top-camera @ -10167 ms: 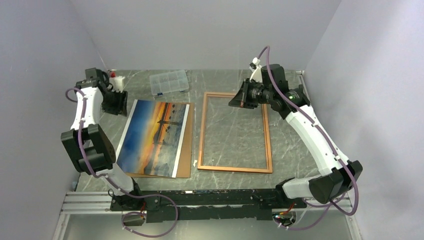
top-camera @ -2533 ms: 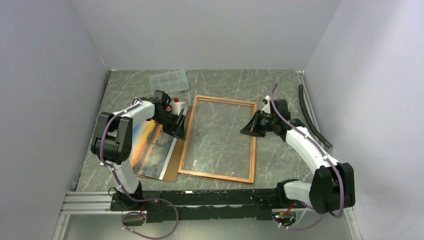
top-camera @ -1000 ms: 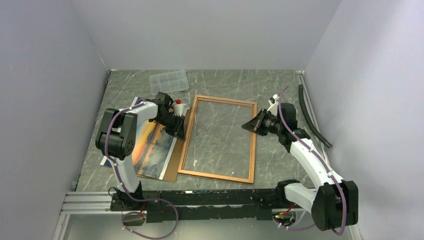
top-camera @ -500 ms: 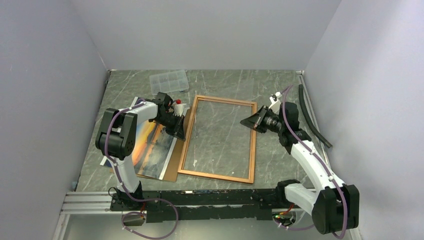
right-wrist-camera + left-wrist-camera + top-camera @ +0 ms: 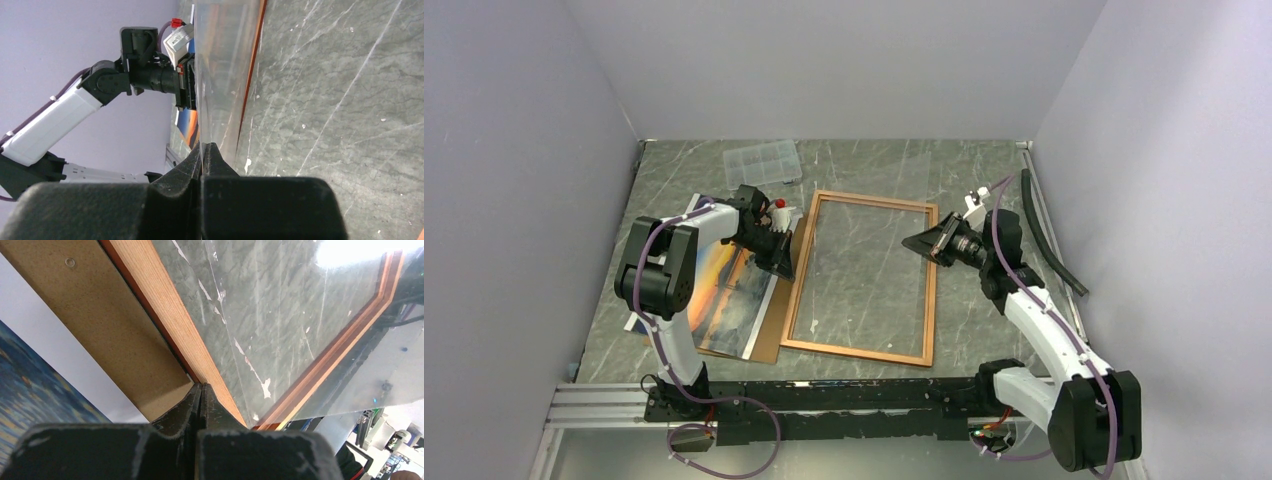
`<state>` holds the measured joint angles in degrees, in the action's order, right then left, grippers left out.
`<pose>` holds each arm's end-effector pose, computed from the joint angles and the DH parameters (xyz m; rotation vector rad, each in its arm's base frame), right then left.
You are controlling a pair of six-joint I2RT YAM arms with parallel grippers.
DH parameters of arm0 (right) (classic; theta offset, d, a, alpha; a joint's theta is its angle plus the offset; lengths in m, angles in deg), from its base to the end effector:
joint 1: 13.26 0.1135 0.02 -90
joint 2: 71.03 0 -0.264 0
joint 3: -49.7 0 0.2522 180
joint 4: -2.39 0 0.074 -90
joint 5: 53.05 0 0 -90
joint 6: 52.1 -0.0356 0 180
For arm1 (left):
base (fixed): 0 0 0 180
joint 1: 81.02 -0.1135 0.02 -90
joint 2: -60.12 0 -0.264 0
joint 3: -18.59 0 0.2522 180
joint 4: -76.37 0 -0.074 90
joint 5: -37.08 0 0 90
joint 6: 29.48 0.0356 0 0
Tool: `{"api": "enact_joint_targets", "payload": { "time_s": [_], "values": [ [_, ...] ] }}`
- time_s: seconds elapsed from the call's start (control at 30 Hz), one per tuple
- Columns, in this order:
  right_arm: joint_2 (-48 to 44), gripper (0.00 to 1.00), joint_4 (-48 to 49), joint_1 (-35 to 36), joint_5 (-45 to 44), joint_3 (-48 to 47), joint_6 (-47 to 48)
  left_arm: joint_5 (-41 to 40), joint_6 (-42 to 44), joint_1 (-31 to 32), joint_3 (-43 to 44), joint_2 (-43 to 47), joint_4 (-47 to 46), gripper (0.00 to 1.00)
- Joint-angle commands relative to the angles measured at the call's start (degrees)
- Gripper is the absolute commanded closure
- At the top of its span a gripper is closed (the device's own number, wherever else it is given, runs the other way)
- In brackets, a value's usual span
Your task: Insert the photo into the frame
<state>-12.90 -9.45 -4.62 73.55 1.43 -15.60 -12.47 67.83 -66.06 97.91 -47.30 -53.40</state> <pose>0.2187 0.0547 0.2566 0.3593 2.0832 1.3064 0.3244 -0.1106 0.1476 0.6453 2.7318 -1.0502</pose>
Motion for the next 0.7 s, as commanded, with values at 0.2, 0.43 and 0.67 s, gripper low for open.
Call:
{"api": "enact_joint_targets", "payload": {
  "time_s": [0.2,0.43,0.67],
  "values": [
    [-1.61,1.00,8.51,-0.14,2.38,0.92,-5.11,-1.34,-0.10,0.47,-2.28,0.42,-2.19,0.97],
    [-0.91,1.00,5.35,-0.19,2.67,-3.06,-1.61,-1.37,-0.19,0.42,-2.47,0.81,-1.97,0.97],
    [1.45,1.00,6.79,-0.17,2.85,-2.01,-0.85,-1.49,-0.01,0.43,-2.53,0.78,-1.89,0.97]
  ]
}}
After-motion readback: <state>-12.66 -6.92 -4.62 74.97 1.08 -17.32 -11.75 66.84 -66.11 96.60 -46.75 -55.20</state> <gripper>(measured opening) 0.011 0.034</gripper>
